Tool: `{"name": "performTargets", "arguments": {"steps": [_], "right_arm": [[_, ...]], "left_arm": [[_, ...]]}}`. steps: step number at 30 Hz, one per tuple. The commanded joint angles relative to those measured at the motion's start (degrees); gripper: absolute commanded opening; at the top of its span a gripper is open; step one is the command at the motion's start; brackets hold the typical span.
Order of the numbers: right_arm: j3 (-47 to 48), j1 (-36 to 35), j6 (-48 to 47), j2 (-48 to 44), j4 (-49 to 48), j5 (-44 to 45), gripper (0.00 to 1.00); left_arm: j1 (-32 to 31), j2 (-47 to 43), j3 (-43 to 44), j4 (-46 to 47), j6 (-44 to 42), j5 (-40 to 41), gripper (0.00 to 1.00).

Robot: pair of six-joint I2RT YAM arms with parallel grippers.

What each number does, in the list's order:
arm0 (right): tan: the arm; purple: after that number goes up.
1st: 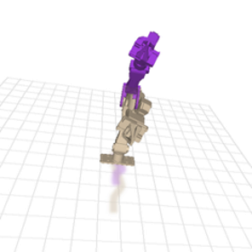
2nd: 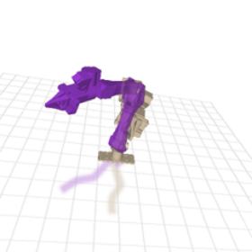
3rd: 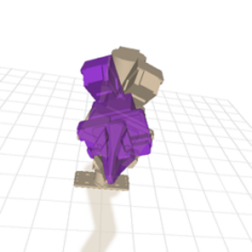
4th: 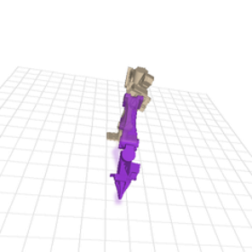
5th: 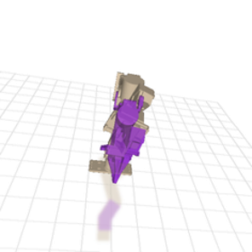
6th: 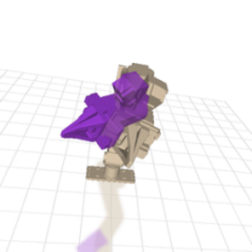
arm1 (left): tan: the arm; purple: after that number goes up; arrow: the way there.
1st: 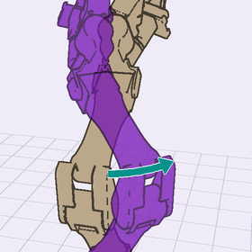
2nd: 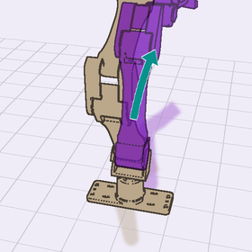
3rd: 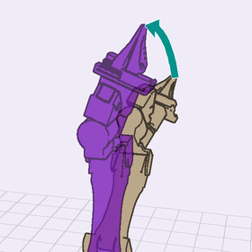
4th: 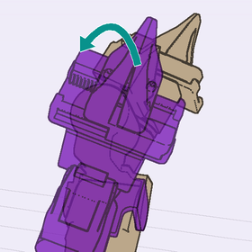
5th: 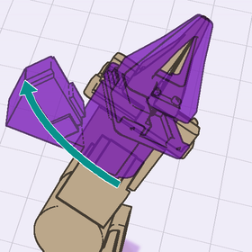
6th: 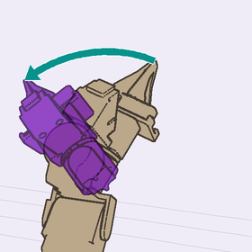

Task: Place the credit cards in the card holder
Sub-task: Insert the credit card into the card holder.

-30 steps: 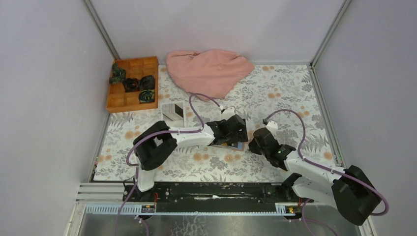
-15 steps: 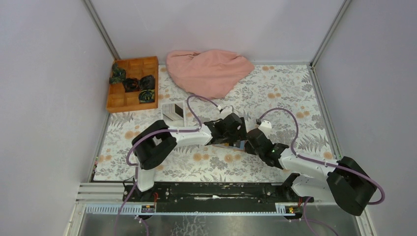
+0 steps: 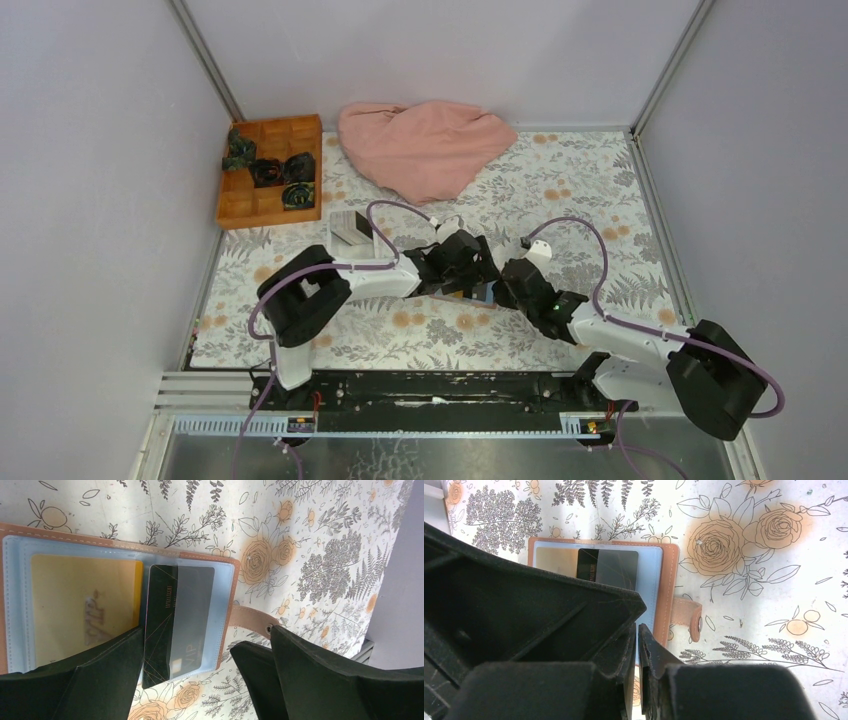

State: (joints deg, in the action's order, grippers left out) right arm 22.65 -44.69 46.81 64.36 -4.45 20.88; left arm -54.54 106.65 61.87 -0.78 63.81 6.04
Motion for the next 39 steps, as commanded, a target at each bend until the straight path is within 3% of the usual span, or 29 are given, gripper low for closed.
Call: {"name": "performTargets", "arguments": {"steps": [1,14,25,34,39], "right_arm": [[0.02,-0.67,0.61,1.86,-4.59,0.18,0.12],[-1.57,-0.67,1.85,5.47,-6.91,1.23,0.12],[-3.00,-0.67,4.27,4.46,-4.18,2.48,0.11],[-2.86,-0.67,4.96,5.38,-3.51,2.20,0.11],[-2.47,-0.66,4.57,4.43,-2.86,2.16,0.11]], "left_arm": [[0.47,-0.99,-1.51,4.92,2.60,-2.28,1.00],[1.09,-1.83,-5.33,10.73,7.32,-4.55,1.00],[1.82,-5.64,-8.64,10.19,9.31,-0.06,1.00],[1.96,-8.49,-10.00,8.98,6.86,4.29,1.00],[1.99,-9.58,-8.94,2.76,1.27,7.88,1.00]]}}
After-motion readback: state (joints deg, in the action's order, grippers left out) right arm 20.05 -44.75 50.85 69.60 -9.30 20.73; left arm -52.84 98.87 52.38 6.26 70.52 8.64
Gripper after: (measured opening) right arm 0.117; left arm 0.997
